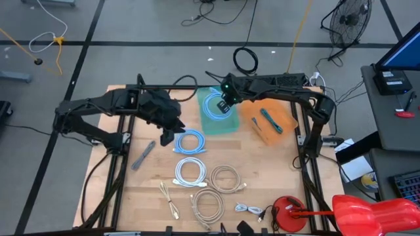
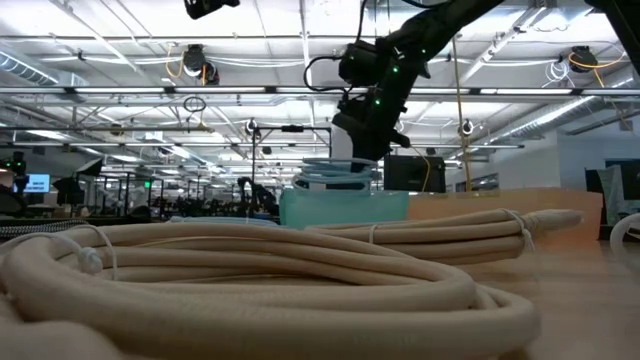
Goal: Pick & Place USB Port
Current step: Put the right light blue charger cable into the green bin
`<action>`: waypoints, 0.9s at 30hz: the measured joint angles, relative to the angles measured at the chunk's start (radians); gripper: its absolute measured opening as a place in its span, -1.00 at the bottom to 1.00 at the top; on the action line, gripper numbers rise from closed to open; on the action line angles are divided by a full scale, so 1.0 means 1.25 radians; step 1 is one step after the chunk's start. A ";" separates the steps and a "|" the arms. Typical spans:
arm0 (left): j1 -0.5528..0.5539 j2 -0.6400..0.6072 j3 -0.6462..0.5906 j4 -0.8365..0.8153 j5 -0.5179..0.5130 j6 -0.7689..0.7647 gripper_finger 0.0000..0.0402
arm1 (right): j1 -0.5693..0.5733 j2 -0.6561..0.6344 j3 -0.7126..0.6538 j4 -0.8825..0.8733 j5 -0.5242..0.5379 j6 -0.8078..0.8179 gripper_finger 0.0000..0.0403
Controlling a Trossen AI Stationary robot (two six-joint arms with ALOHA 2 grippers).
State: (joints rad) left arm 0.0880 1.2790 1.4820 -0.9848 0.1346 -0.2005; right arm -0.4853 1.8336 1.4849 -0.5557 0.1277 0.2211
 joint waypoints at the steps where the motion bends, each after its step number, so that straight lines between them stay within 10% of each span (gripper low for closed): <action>1: 0.006 -0.004 0.000 -0.009 0.001 0.005 -0.47 | 0.000 0.000 -0.001 -0.001 0.001 -0.011 -0.81; 27: 0.066 -0.061 0.000 -0.036 -0.002 0.029 -0.47 | 0.054 -0.001 -0.089 0.048 -0.124 -0.167 -0.82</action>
State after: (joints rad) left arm 0.1699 1.2033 1.4818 -1.0294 0.1316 -0.1644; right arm -0.4175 1.8320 1.3739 -0.4957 -0.0274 0.0122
